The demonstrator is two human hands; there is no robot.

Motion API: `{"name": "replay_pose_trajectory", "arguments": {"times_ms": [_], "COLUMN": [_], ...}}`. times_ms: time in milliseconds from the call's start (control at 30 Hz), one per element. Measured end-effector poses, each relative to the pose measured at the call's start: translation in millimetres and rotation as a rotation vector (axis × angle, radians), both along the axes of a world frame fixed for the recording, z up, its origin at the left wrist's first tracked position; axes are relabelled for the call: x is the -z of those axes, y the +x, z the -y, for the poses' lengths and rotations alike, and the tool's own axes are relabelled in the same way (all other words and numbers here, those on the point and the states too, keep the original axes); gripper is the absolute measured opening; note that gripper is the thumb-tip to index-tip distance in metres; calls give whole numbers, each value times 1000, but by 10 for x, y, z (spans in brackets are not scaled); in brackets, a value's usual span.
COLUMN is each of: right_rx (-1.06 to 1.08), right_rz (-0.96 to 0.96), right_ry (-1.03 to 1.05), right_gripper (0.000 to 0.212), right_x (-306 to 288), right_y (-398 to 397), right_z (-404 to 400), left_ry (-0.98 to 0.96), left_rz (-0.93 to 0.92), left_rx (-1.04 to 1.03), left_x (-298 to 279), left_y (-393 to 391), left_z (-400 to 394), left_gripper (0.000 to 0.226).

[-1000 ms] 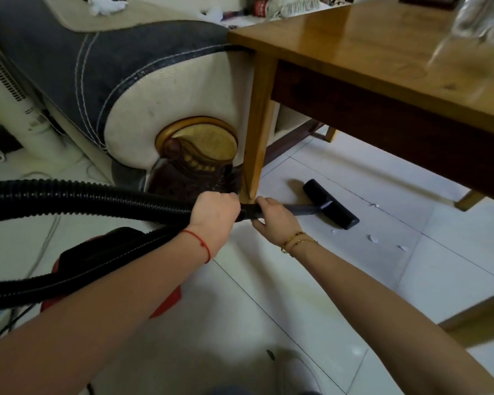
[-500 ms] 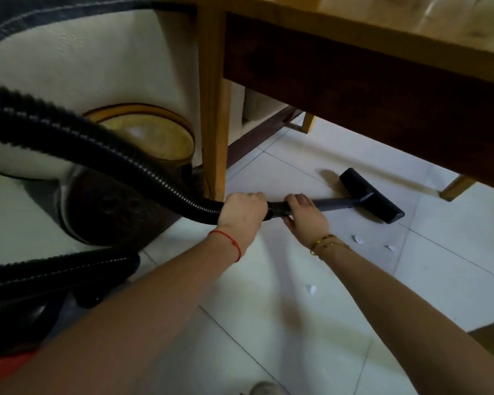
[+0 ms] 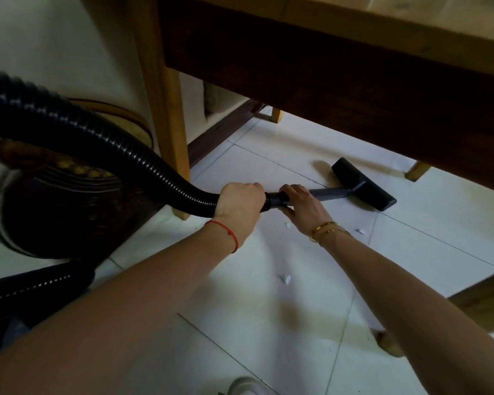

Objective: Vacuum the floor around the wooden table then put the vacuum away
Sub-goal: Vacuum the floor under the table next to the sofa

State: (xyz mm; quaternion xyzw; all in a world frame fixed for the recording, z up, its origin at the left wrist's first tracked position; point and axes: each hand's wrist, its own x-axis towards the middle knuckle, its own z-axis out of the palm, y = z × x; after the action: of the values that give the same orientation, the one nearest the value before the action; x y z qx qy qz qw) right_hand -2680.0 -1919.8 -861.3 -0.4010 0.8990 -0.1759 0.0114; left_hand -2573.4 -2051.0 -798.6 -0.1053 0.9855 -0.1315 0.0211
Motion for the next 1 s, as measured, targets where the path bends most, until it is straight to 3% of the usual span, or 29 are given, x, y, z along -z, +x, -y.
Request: {"name": "replay_pose_trajectory", "arguments": {"times_ms": [600, 1000], "right_rx": [-254, -337], "right_rz": [79, 43], "right_ry": [-74, -28], "right_gripper": [25, 21], "right_x": [-383, -85], "right_y": [1236, 765], "right_z": [1260, 1394], "left_ry": [-61, -5], "left_rz": [-11, -61], "left_rx": [-173, -259], "left_x": [-719, -249], "left_y": [1519, 1204], "left_z": [881, 933], "left_gripper": [26, 21]}}
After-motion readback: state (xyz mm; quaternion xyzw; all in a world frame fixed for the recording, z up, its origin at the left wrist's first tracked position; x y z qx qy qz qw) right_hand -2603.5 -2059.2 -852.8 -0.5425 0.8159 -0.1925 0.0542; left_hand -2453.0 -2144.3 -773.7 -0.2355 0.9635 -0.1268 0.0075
